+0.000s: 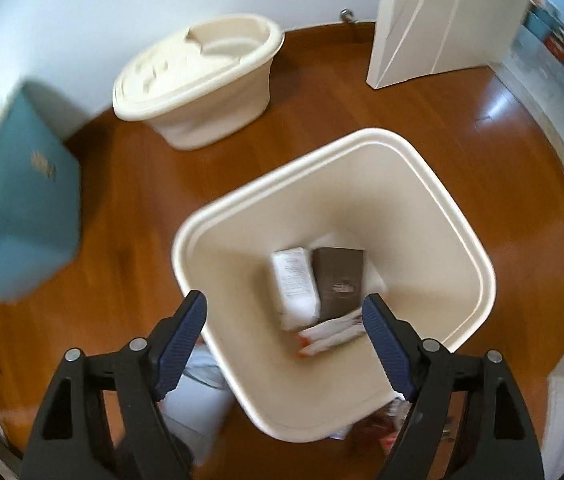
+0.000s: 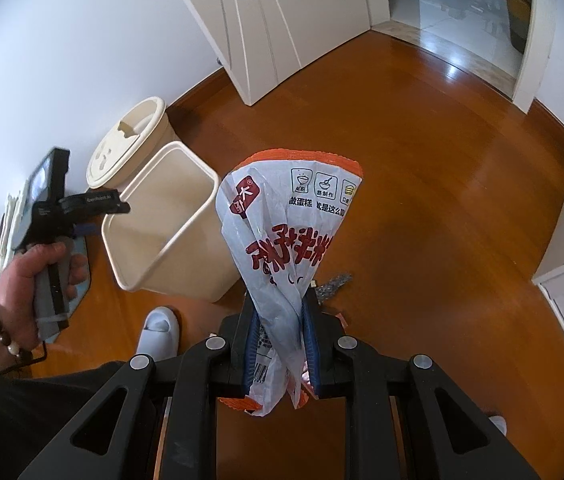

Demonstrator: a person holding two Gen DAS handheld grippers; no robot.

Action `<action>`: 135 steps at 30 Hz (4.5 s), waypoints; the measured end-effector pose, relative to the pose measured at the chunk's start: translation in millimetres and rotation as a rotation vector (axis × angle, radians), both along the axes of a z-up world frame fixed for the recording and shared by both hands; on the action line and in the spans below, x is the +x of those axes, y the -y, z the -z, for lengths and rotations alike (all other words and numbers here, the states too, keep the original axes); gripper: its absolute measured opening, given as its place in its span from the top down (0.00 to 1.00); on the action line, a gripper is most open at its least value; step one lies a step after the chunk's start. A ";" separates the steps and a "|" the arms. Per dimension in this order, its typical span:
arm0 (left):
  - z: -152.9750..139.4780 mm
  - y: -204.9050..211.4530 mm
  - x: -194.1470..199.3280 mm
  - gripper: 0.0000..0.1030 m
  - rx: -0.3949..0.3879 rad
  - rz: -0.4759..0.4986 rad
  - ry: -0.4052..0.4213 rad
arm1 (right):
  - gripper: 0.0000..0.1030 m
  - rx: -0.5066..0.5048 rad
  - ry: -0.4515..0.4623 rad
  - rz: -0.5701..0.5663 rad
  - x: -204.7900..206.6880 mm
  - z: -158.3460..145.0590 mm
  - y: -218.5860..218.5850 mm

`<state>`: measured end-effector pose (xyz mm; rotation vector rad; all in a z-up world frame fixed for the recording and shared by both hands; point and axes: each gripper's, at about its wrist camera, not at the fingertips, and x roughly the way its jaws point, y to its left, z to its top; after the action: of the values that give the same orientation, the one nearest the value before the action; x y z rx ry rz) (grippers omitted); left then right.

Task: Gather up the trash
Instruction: 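Drop the white box into the wastebasket with the left tool while the right tool drops the wrapper, then grasp the packing tape roll with the right tool while the left tool reaches the white QR-code box, then grasp the white QR-code box with the left tool and carry it over the wastebasket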

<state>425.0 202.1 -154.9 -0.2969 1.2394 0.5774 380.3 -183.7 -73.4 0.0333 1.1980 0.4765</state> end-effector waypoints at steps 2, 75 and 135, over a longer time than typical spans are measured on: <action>-5.5 -0.7 1.4 0.23 0.020 0.028 0.011 | 0.79 -0.016 0.001 -0.013 -2.0 4.4 -4.0; -37.9 155.0 -11.3 0.21 -0.242 0.699 -0.222 | 0.56 -0.222 -0.232 -0.237 65.6 293.7 -2.3; 249.6 149.9 -11.8 0.48 -0.539 -0.505 -0.119 | 0.87 0.149 -0.052 0.144 30.8 295.9 111.3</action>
<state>413.1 52.2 -404.5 -1.0625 1.4308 0.6877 411.1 -295.0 -369.3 0.2593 1.1998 0.4398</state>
